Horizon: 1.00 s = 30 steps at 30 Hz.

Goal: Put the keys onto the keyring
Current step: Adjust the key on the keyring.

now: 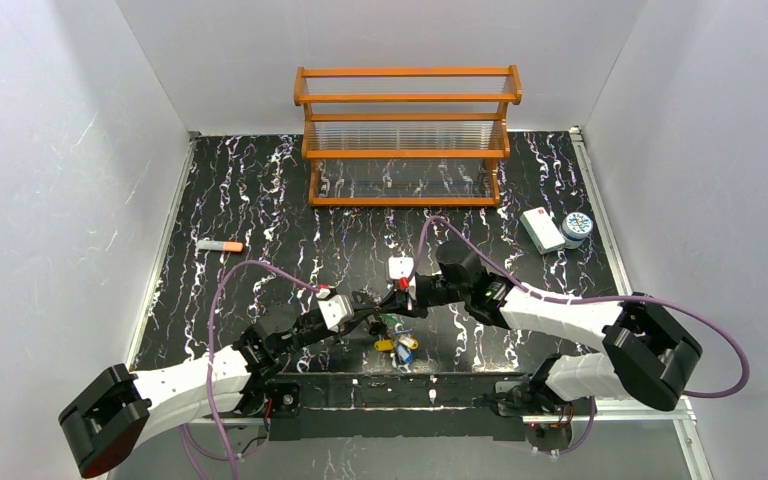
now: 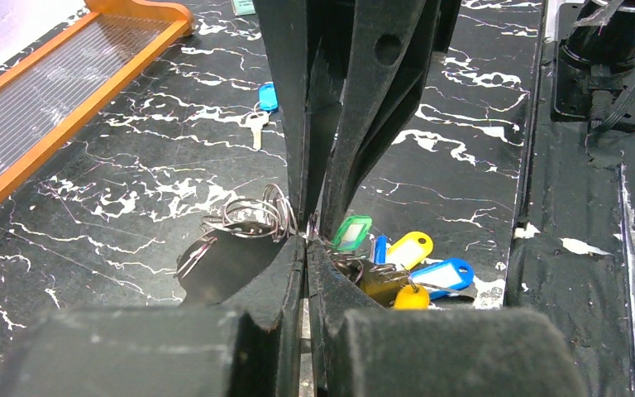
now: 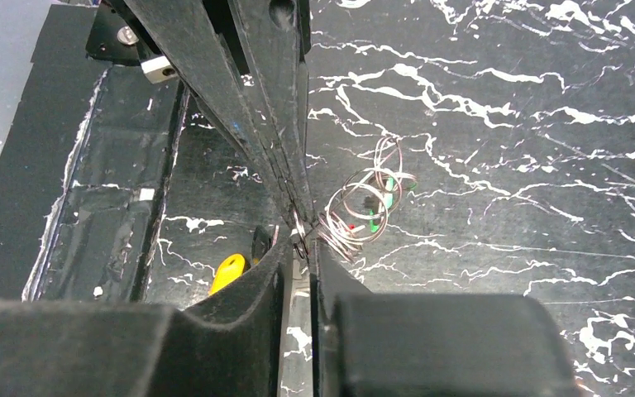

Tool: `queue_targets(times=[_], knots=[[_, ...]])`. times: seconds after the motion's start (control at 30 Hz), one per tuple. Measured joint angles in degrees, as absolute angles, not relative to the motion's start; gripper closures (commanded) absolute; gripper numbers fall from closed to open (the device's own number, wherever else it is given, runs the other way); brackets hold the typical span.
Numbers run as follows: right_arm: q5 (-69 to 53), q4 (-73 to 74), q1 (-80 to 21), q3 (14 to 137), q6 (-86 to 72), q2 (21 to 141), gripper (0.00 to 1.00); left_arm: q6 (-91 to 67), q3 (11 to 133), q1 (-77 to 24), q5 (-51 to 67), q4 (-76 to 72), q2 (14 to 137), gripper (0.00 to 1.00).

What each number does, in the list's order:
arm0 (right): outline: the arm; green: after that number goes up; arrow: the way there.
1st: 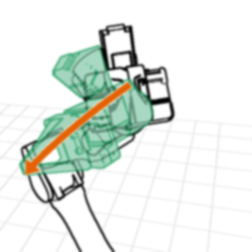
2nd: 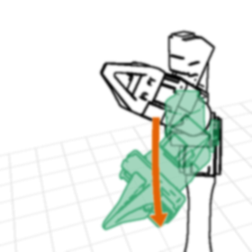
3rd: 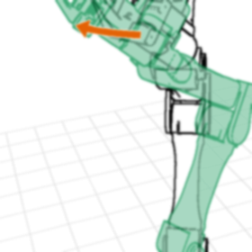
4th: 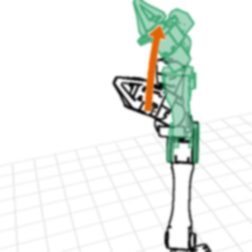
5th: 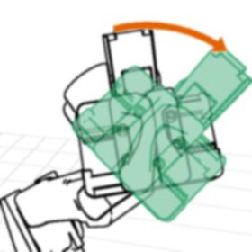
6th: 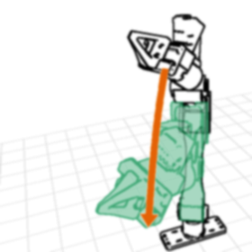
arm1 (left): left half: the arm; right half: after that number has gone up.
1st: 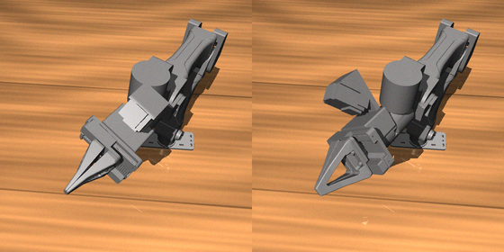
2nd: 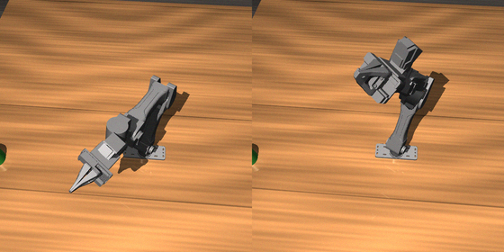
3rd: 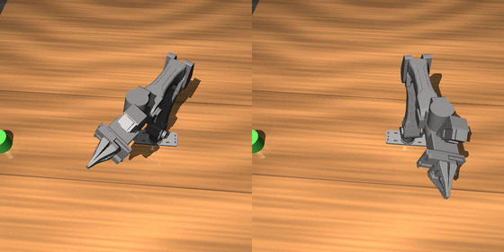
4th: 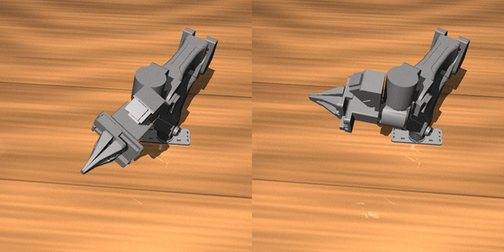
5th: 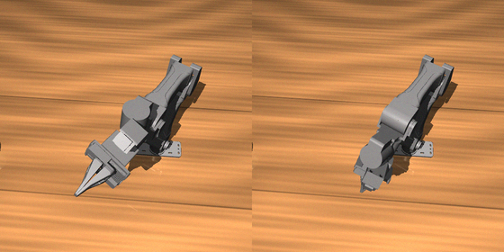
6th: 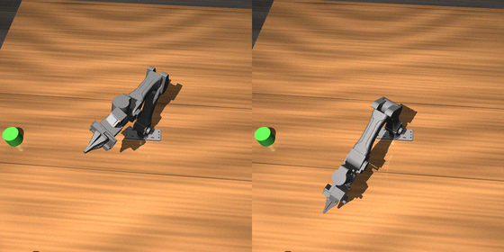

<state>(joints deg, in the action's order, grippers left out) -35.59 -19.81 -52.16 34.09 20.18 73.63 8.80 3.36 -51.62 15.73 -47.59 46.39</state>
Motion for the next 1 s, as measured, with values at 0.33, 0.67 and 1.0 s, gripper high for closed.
queue_targets(times=[0.33, 0.67, 1.0], knots=[[-36.5, -19.3, -52.2, 34.7, 22.6, 75.4, 0.99, 8.8, 3.4, -51.6, 15.6, -47.6, 46.3, 1.0], [-31.6, -11.8, -52.4, 39.5, 19.0, 76.2, 0.99, 7.6, 3.4, -51.6, 15.4, -47.0, 44.0, 0.69], [-21.6, 7.4, -52.3, 57.3, 15.2, 87.1, 0.99, 9.8, 8.5, -51.7, 11.4, -31.6, 38.5, 0.67]])
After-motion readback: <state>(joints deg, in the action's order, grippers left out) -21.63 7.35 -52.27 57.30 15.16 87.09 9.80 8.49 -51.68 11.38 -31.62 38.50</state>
